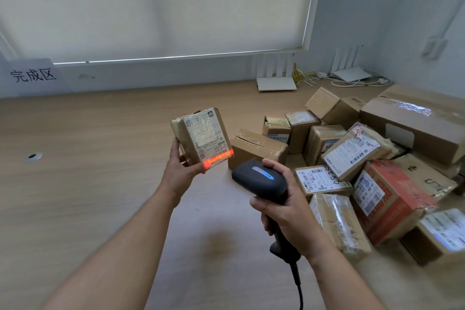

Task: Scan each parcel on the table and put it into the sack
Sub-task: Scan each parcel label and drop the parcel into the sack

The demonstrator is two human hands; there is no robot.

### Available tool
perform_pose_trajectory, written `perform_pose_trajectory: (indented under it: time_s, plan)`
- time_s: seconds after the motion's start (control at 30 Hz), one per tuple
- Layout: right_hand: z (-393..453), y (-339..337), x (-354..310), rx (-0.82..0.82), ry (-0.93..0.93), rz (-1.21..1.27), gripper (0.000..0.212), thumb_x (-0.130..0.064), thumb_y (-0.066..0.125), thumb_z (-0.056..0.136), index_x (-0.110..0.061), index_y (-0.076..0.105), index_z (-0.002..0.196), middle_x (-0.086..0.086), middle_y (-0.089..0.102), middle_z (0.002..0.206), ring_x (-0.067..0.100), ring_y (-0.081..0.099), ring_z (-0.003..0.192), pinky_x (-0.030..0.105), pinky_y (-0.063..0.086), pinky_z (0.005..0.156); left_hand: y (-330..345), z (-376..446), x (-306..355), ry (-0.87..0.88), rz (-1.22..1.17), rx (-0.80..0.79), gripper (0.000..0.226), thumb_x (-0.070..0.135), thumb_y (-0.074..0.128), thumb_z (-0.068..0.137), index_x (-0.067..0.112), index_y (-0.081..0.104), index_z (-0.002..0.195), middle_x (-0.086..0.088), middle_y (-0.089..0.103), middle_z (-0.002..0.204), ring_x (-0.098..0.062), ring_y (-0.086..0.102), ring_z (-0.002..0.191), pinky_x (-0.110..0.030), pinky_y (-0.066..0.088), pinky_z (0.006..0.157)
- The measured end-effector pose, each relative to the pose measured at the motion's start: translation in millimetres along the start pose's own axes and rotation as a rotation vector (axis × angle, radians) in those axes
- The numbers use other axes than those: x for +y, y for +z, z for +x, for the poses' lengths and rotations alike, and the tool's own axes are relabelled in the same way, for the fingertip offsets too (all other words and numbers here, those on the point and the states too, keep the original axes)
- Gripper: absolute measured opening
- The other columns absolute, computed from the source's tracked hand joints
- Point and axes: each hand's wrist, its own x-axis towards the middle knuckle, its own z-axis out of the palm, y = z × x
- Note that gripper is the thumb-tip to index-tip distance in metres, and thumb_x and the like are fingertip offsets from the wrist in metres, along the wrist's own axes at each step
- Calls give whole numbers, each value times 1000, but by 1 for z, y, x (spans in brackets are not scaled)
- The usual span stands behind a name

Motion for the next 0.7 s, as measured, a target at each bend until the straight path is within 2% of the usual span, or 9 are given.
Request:
perform_pose_trajectory:
  time_s: [0.1, 0.2, 0.37, 0.57, 0.7]
  plan:
    - [-2, 0, -1, -4, 2, -14, 66, -9, 75, 79, -51, 50, 123, 10, 54, 123, 23, 56, 52, 29, 48, 46, 1, -2, 1, -5, 4, 6, 104, 0, 74, 78, 37, 10, 151, -2, 49, 122, -18, 49, 108, -26, 45, 78]
    - [-4, -2, -3, -3, 6, -38, 68, 0, 71, 84, -47, 47, 127, 13, 53, 123, 21, 56, 53, 28, 47, 47, 0, -4, 1, -10, 14, 10, 104, 0, 73, 78, 37, 10, 152, -2, 50, 121, -19, 50, 108, -27, 44, 76]
    - [-7, -4, -5, -3, -9, -40, 68, 3, 70, 85, -42, 46, 130, 12, 54, 121, 23, 55, 52, 29, 47, 45, 2, -9, 2, -12, 36, 15, 104, -2, 72, 78, 38, 10, 151, -3, 53, 121, -19, 53, 107, -25, 46, 72]
    - [-12, -8, -10, -7, -5, -49, 69, 3, 70, 84, -40, 44, 132, 13, 55, 118, 24, 55, 53, 31, 48, 46, 4, -18, 6, -5, 68, 23, 96, -4, 69, 80, 36, 17, 150, 7, 58, 103, -2, 56, 92, -15, 45, 62]
    - [-12, -9, -11, -18, -18, -33, 71, 3, 70, 84, -41, 44, 133, 16, 55, 118, 24, 55, 53, 32, 48, 46, 2, -22, 7, -5, 109, 34, 86, 2, 70, 81, 28, 24, 149, 4, 61, 105, -13, 60, 101, -16, 44, 66]
